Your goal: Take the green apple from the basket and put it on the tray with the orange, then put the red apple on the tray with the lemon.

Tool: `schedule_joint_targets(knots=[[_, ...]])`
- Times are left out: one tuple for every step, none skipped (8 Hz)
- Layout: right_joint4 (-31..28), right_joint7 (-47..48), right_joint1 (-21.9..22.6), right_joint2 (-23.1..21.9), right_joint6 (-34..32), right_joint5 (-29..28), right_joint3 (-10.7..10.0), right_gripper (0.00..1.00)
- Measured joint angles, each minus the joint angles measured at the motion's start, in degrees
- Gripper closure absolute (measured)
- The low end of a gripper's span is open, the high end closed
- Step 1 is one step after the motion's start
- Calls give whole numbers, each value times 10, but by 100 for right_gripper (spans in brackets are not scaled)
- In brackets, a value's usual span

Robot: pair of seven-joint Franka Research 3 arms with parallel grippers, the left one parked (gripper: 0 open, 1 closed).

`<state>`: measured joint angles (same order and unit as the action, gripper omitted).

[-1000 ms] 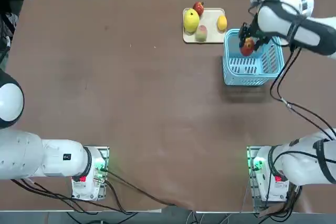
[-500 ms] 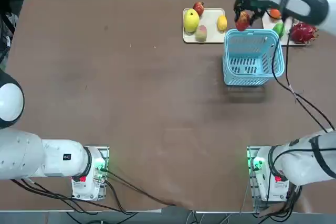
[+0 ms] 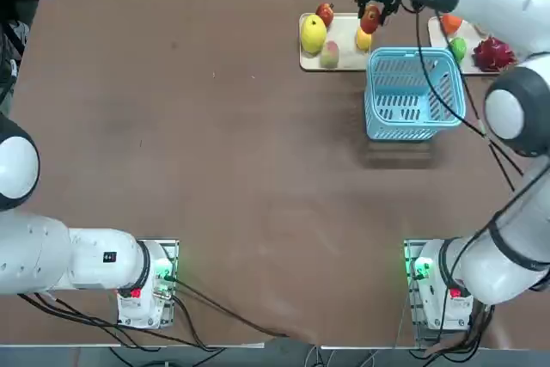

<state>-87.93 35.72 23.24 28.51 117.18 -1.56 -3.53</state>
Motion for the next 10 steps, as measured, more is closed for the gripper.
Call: schedule_joint_targets(knots=[[14,1,2,26,19,0,0,14],[23,1,3,44,31,0,0,14],[27,1,3,58,37,0,0,14],[28,1,3,70,45,0,0,14],[29,1,5,86,63,0,0,14],[31,1,7,104,86,0,0,14],[37,1,10,122,101,0,0,14],[45,1,13,137,106,0,0,14],[52,1,14,147,106,0,0,14],[55,1,15,152,106,0,0,14]])
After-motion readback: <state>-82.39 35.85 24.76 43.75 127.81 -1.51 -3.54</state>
